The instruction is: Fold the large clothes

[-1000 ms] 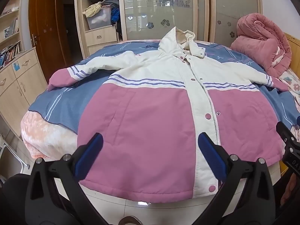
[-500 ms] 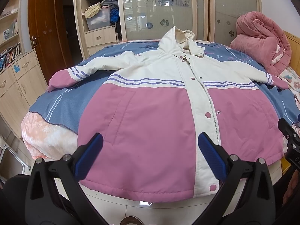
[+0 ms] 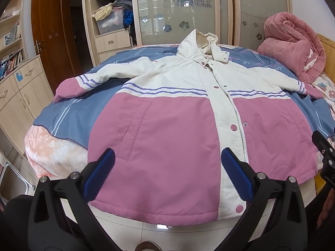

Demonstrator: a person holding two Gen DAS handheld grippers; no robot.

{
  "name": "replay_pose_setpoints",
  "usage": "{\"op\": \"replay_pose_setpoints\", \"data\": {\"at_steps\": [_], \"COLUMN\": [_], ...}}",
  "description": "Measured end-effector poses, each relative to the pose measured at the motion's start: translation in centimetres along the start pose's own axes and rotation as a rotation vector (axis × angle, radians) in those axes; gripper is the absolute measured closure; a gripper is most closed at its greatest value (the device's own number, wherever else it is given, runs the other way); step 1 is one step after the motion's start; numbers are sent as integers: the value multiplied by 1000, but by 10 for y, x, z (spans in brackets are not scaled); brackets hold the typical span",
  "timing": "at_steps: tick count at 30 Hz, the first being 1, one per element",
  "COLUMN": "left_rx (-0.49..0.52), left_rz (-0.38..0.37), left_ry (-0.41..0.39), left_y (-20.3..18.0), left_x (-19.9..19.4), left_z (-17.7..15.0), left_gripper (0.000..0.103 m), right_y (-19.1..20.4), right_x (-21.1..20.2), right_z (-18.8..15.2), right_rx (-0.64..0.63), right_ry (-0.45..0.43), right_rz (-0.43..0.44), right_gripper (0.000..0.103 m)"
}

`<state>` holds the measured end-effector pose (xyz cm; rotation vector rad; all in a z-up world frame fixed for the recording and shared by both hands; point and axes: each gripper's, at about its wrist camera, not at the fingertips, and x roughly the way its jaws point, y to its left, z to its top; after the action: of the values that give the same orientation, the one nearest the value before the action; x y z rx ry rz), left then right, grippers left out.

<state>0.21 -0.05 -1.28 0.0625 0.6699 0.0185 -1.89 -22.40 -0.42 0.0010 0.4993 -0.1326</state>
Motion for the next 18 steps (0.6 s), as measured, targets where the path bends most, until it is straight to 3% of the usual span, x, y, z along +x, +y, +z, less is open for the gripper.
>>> {"op": "replay_pose_setpoints", "data": {"at_steps": [18], "left_rx": [-1], "left_rz": [0], "left_ry": [0], "left_y": [0], "left_x": [0], "left_z": [0], "left_gripper": [2], "right_y": [0], "right_x": [0], "right_z": [0], "right_rx": [0], "right_ry": [-2], "right_rz": [1], "right_gripper": [1]}}
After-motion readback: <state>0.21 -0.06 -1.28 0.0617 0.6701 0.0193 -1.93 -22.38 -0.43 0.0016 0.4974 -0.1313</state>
